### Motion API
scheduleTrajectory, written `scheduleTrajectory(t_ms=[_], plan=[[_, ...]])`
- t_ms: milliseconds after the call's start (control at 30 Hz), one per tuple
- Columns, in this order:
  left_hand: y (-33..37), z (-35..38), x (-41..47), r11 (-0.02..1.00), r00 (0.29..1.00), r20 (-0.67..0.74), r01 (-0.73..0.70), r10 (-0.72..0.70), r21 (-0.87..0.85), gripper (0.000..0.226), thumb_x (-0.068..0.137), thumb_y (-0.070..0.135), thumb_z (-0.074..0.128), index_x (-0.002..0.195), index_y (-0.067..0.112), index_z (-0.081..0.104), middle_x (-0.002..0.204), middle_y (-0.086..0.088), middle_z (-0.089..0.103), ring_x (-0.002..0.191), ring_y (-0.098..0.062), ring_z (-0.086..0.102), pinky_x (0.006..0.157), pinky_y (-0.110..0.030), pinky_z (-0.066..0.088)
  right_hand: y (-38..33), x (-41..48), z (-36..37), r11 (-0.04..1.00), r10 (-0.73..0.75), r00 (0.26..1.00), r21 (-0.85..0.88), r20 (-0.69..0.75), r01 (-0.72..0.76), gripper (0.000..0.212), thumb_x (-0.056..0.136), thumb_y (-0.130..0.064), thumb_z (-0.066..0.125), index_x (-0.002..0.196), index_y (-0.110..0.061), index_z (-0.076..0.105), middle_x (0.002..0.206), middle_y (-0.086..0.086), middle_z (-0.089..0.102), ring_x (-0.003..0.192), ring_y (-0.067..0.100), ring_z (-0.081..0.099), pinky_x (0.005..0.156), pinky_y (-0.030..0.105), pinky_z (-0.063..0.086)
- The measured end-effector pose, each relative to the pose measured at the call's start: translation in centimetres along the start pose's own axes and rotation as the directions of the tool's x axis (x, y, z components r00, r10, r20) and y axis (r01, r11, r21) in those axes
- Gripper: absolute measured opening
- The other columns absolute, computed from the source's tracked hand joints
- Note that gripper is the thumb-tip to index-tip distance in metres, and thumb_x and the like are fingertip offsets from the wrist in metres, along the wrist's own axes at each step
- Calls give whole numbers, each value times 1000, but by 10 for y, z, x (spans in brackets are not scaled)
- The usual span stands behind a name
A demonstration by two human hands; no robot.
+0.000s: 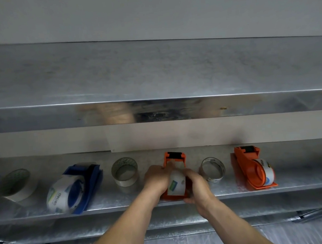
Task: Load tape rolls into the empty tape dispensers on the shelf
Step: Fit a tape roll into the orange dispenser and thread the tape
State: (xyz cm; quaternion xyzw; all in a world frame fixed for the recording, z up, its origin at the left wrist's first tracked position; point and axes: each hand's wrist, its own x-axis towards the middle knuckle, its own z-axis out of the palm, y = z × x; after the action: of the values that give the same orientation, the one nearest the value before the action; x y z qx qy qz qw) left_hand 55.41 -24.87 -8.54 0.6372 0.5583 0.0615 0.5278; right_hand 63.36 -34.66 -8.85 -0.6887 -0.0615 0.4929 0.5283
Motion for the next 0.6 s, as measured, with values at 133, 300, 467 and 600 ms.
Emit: scheduleTrajectory(t_ms=[133,300,467,600], plan=[[10,2,2,994,995,-31,92,-90,50,75,85,78,35,83,9,65,82,-10,71,76,-24,69,80,-38,57,0,-3,-1,995,-75,997,-68,1,75,12,90,-20,64,94,-12,71,78,6,75,71,14,71,63,30,52],[-3,-5,-5,974,989,149,44,-10,-223,49,78,63,61,93,19,73,88,-5,76,82,-23,72,83,-42,58,5,-3,5,988,-122,992,-97,-36,118,25,88,-41,68,88,-17,74,81,1,78,85,20,73,90,51,56],[-5,-6,-5,963,990,132,-9,46,-269,28,93,39,55,87,18,72,85,-8,76,83,-28,72,82,-42,58,7,0,15,993,-117,989,-33,-88,115,43,71,-58,73,77,-16,78,81,8,78,83,28,75,87,57,57],[-2,-6,-8,984,995,41,-79,87,-161,33,99,34,46,85,14,68,88,-10,73,81,-25,68,66,-31,49,7,5,21,997,-57,992,39,-117,62,58,52,-67,76,80,-16,79,80,11,78,81,31,75,83,59,58]])
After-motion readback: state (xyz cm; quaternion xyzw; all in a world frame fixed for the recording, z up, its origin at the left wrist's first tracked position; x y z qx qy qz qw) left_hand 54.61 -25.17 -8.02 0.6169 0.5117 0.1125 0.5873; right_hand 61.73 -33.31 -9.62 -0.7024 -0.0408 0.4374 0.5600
